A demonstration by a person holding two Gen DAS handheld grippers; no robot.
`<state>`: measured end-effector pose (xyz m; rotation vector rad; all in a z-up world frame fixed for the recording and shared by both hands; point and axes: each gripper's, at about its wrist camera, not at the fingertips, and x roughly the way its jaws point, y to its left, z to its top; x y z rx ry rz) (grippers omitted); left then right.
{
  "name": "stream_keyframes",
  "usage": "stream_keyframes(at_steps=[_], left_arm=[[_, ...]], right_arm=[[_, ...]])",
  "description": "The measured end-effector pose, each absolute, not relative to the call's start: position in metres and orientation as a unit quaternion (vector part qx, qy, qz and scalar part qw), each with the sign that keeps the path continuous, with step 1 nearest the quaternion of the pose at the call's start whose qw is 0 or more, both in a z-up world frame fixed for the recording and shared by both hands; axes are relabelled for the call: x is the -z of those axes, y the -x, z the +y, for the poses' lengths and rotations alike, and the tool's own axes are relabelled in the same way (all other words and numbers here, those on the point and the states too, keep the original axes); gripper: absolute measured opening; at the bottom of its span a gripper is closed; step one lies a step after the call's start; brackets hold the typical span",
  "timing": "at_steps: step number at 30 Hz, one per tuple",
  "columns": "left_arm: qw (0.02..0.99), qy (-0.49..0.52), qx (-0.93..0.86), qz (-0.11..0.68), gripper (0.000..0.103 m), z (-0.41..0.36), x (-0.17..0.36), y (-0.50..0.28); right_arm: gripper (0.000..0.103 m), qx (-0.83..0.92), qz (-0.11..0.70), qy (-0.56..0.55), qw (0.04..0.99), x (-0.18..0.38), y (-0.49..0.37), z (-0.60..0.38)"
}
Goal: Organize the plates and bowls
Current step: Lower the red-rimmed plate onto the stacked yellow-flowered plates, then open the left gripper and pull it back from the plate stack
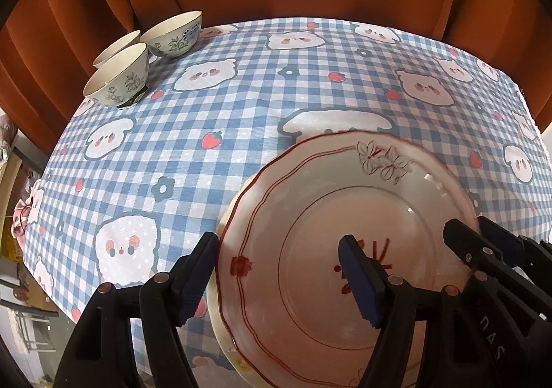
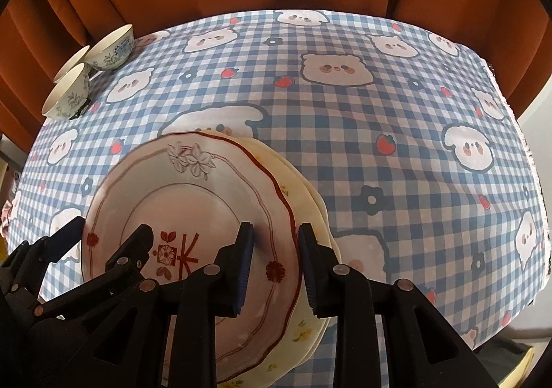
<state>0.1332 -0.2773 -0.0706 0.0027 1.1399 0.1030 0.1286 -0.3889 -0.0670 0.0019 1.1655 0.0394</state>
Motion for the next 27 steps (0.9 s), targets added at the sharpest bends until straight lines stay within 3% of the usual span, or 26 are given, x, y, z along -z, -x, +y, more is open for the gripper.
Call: stream_keyframes(at_steps=[10, 17, 27], left_arm=[[0.833, 0.030, -0.058, 0.549, 0.085, -0.270, 0.074, -0.127], [0.834, 0.048, -0.067, 0.545, 0.091, -0.249, 0.070, -0.122], [0.836, 0.054, -0.041, 0.544, 0.092, -0.199, 0.065, -0.126]], right_arm=[[0.032, -0.024, 0.558, 0.001, 0.830, 0.066, -0.127, -0.393], [0.052, -0.024, 0.563, -0.007, 0.826, 0.064, -0.128, -0.390], [0.064, -0.012, 0.557, -0.012, 0.831, 0.053, -0.127, -0.355]])
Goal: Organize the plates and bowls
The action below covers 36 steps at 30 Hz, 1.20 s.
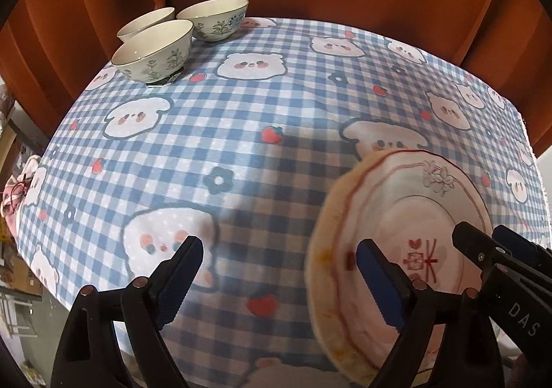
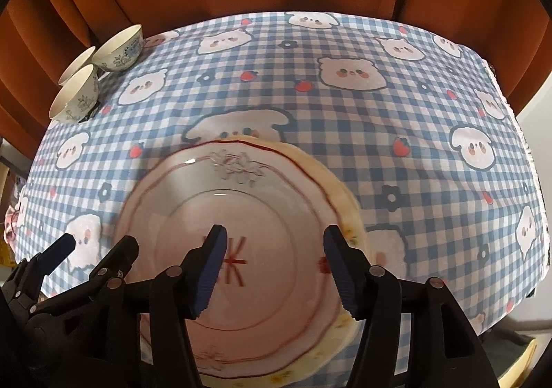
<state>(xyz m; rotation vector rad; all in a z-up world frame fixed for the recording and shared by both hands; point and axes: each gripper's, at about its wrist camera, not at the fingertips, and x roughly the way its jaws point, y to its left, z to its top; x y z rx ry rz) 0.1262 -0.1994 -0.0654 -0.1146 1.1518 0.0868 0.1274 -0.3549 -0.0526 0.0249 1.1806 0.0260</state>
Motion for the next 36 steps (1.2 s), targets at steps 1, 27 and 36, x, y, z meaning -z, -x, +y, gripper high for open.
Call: stream_keyframes(at_steps=[1, 27, 36], left_arm=[[0.836, 0.053, -0.035, 0.545, 0.092, -0.194, 0.065, -0.127], [0.844, 0.018, 0.018, 0.536, 0.092, -0.006, 0.056, -0.170], [0.855, 0.017, 0.021, 0.518, 0.095, 0.041, 0.045, -0.206]], right_arm=[[0.065, -0.007, 0.557, -0.013, 0.831, 0.052, -0.127, -0.350], [0.074, 0.047, 0.545, -0.051, 0.836, 0.042, -0.149, -0.171], [0.074, 0.038, 0.534, -0.065, 0.842, 0.032, -0.179, -0.121]])
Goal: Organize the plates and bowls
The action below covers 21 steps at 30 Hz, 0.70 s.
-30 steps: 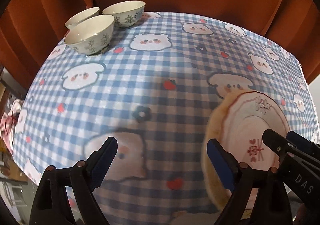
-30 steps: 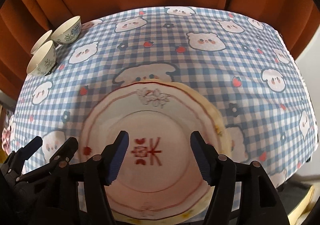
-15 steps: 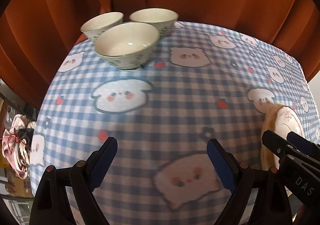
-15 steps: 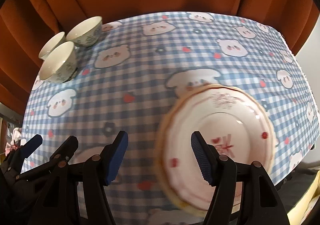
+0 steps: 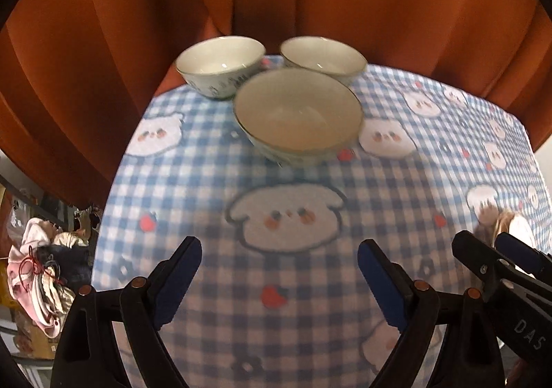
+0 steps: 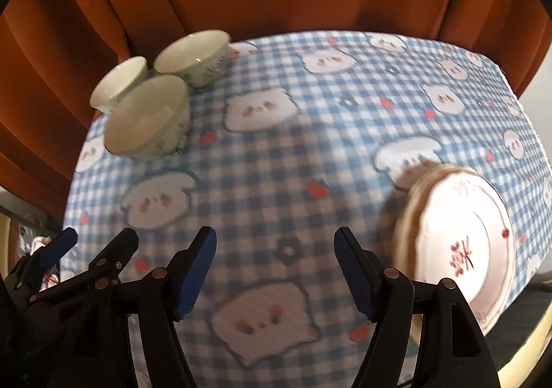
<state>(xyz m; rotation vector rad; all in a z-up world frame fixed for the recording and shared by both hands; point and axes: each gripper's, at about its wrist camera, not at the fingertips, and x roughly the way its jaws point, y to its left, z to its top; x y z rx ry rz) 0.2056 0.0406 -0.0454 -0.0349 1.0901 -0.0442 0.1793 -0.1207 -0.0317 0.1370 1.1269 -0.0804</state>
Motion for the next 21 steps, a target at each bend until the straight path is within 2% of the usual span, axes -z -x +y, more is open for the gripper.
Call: stream_keyframes(at_steps=[6, 17, 21], left_arm=[[0.863, 0.013, -0.001, 0.506, 0.101, 0.061, 0.041, -0.239], [0.869, -0.016, -0.008, 0.494, 0.100, 0.058, 0.049, -0.297], [0.868, -0.012, -0.012, 0.497, 0.095, 0.057, 0.060, -0.315]], right_arm=[[0.084, 0.031, 0.510, -0.063, 0.858, 0.021, -0.214, -0.102], [0.085, 0.007, 0.496, -0.048, 0.867, 0.030, -0.287, -0.070], [0.084, -0.004, 0.491, -0.034, 0.870, 0.040, -0.307, -0.061]])
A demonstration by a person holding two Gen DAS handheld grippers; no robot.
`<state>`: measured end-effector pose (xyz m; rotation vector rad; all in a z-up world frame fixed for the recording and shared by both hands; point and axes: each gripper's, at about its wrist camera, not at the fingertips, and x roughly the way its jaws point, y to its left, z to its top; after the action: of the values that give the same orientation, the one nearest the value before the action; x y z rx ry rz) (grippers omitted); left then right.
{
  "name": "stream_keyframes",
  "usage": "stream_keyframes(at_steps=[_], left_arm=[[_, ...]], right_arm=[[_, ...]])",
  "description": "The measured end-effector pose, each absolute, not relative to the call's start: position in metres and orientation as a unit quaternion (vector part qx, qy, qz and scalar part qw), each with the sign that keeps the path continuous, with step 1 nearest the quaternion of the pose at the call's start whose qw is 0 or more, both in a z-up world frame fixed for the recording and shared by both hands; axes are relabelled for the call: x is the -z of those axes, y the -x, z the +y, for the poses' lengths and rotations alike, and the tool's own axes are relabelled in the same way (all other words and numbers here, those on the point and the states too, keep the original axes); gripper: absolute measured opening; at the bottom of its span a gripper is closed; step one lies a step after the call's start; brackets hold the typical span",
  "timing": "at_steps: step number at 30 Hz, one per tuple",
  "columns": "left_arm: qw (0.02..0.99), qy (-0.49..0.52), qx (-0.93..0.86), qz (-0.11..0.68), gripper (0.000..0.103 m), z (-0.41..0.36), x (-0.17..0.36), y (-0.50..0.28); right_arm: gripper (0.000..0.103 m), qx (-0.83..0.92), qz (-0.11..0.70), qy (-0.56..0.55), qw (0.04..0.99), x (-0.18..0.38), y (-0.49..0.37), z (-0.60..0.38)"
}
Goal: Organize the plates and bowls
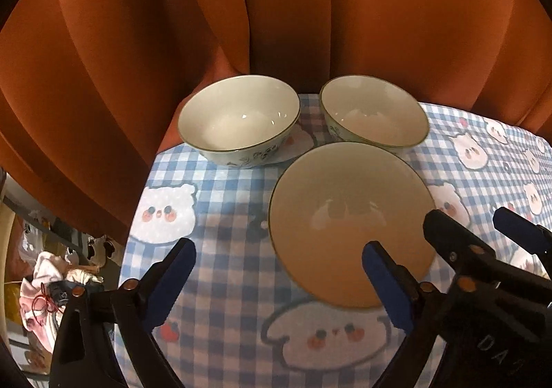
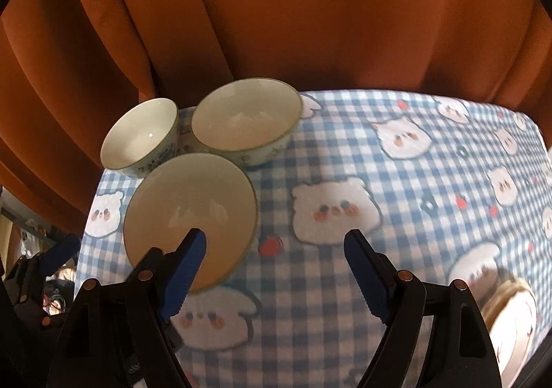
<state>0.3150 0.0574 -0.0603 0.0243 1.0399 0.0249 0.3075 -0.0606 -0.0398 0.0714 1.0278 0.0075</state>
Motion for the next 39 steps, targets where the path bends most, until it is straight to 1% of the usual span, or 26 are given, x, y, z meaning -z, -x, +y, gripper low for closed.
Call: stream_keyframes(at_steps=[1, 2, 3, 4, 5, 6, 7, 8, 9, 10, 11, 13, 14, 15, 16, 25, 39], left_arm=[[0.867, -0.009, -0.015, 0.498, 0.093, 0.058, 0.064, -0.319], [0.865, -0.008, -0.018, 0.501, 0.092, 0.058, 0.067, -0.323], [0.863, -0.007, -0.020, 0.504, 0.090, 0.058, 0.071, -0.327], [0.861, -0.007, -0.021, 0.507, 0.086, 0.058, 0.075, -0.331], [0.860, -0.007, -0.024, 0.509, 0.084, 0.057, 0.078, -0.333], [0.859, -0.006, -0.025, 0.511, 0.080, 0.057, 0.080, -0.336], [0.858, -0.004, -0.026, 0.513, 0.075, 0.057, 0.083, -0.339], [0.858, -0.003, -0.028, 0.513, 0.071, 0.058, 0.086, -0.342], [0.857, -0.003, -0.030, 0.515, 0.066, 0.058, 0.088, -0.345], [0.856, -0.001, -0.030, 0.517, 0.058, 0.058, 0.090, -0.346], [0.854, 0.003, -0.029, 0.520, 0.054, 0.059, 0.092, -0.348], [0.851, 0.010, -0.026, 0.524, 0.038, 0.060, 0.095, -0.350], [0.850, 0.016, -0.024, 0.525, 0.036, 0.060, 0.096, -0.351], [0.851, 0.018, -0.023, 0.525, 0.032, 0.059, 0.097, -0.352], [0.851, 0.021, -0.018, 0.524, 0.025, 0.058, 0.097, -0.352], [0.852, 0.015, -0.019, 0.524, 0.025, 0.052, 0.087, -0.349], [0.864, 0.019, -0.004, 0.503, 0.025, 0.042, 0.055, -0.298]], right_arm=[[0.084, -0.002, 0.491, -0.029, 0.870, 0.042, -0.312, -0.059], [0.080, -0.003, 0.491, -0.028, 0.870, 0.045, -0.316, -0.057], [0.071, -0.007, 0.494, -0.030, 0.869, 0.049, -0.322, -0.056], [0.067, -0.009, 0.498, -0.030, 0.867, 0.052, -0.326, -0.054], [0.061, -0.011, 0.501, -0.030, 0.865, 0.055, -0.330, -0.053], [0.054, -0.013, 0.503, -0.030, 0.863, 0.059, -0.334, -0.051], [0.051, -0.014, 0.506, -0.030, 0.862, 0.063, -0.337, -0.049], [0.046, -0.017, 0.508, -0.031, 0.861, 0.065, -0.340, -0.048], [0.037, -0.023, 0.509, -0.034, 0.860, 0.068, -0.343, -0.047], [0.033, -0.028, 0.511, -0.036, 0.858, 0.070, -0.347, -0.047], [0.027, -0.030, 0.514, -0.035, 0.857, 0.072, -0.350, -0.045], [0.021, -0.030, 0.520, -0.036, 0.853, 0.077, -0.355, -0.044], [0.018, -0.031, 0.524, -0.040, 0.850, 0.080, -0.358, -0.044], [0.018, -0.030, 0.523, -0.040, 0.851, 0.081, -0.359, -0.043], [0.018, -0.031, 0.522, -0.041, 0.851, 0.081, -0.359, -0.043], [0.018, -0.033, 0.529, -0.051, 0.846, 0.078, -0.358, -0.046], [0.018, -0.018, 0.515, -0.057, 0.855, 0.046, -0.318, -0.058]])
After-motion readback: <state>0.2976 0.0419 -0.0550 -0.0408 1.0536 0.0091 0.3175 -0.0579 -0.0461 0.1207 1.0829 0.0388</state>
